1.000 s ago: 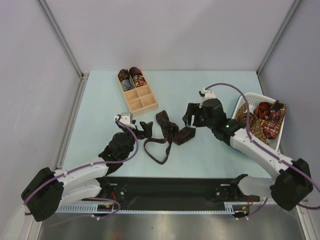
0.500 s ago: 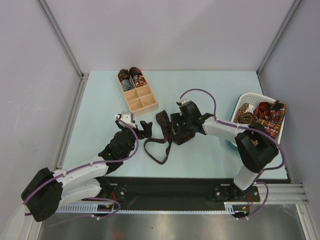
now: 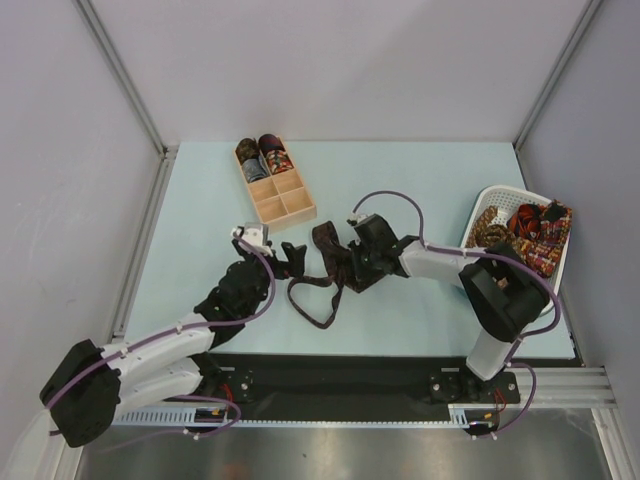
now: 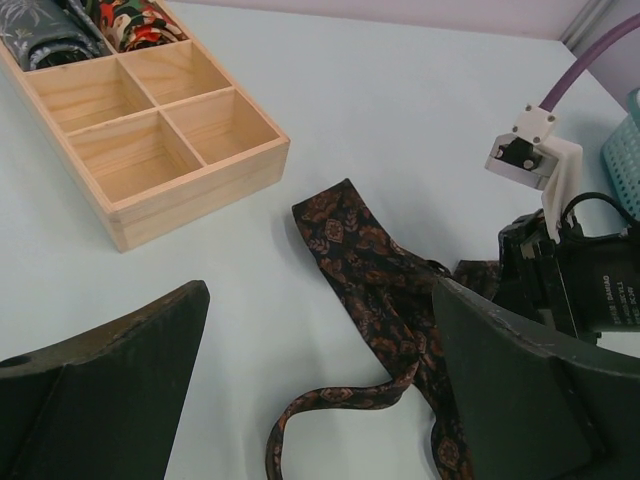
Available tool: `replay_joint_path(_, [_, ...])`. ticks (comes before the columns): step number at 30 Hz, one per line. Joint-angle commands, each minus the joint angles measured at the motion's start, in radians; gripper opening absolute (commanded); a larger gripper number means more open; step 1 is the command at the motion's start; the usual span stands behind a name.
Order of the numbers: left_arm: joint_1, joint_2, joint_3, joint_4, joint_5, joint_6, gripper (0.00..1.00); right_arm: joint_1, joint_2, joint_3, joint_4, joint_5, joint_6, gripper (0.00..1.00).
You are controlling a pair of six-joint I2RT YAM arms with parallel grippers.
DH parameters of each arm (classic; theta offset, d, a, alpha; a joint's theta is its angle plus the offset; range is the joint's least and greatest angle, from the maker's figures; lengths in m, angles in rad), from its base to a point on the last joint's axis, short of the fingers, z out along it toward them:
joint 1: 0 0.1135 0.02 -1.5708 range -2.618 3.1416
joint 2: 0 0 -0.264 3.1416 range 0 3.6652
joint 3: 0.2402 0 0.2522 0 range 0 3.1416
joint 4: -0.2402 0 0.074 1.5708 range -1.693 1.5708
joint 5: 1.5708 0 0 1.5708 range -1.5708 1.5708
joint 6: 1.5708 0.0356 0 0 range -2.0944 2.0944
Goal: Roll the ties
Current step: Move the tie to the center of the board
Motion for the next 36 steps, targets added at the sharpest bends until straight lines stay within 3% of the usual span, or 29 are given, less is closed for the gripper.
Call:
replay_joint_path(1, [-0.005, -0.003, 0.052, 0.002, 0.051, 0.039, 1.00, -0.024, -0.049, 0.024, -0.024, 0.008, -0.012, 0.00])
replay_joint_path(5, [-0.005, -0.007, 0.047, -0.004, 0.085, 0.054, 1.00, -0.090, -0.150, 0.083, -0.179, 0.239, 0.011, 0.00])
replay_joint_path(8, [-0.003, 0.017, 0.063, -0.018, 0.105, 0.061, 1.00, -0.180, -0.219, 0.123, -0.258, 0.296, 0.033, 0.00])
replay_joint_path(12, [-0.022, 0.115, 0.156, -0.085, 0.160, 0.102, 1.00, -0.251, -0.285, 0.141, -0.239, 0.313, 0.034, 0.00])
replay_joint_path(17, [-0.060, 0.221, 0.225, -0.140, 0.191, 0.159, 1.00, -0.298, -0.261, 0.213, -0.275, 0.446, 0.019, 0.00])
replay_joint_path(22, [-0.103, 0.304, 0.320, -0.211, 0.203, 0.217, 1.00, -0.357, -0.252, 0.297, -0.313, 0.272, -0.010, 0.00])
replay_joint_path(26, [-0.145, 0.374, 0.406, -0.361, 0.175, 0.242, 1.00, -0.369, -0.265, 0.317, -0.347, 0.177, 0.002, 0.00])
replay_joint_path(32, [-0.155, 0.477, 0.537, -0.680, 0.155, 0.020, 1.00, -0.401, -0.287, 0.316, -0.344, 0.121, 0.008, 0.00])
replay_joint_path(36, [-0.155, 0.552, 0.553, -0.759, 0.165, -0.070, 0.99, -0.413, -0.296, 0.308, -0.337, 0.112, 0.010, 0.00])
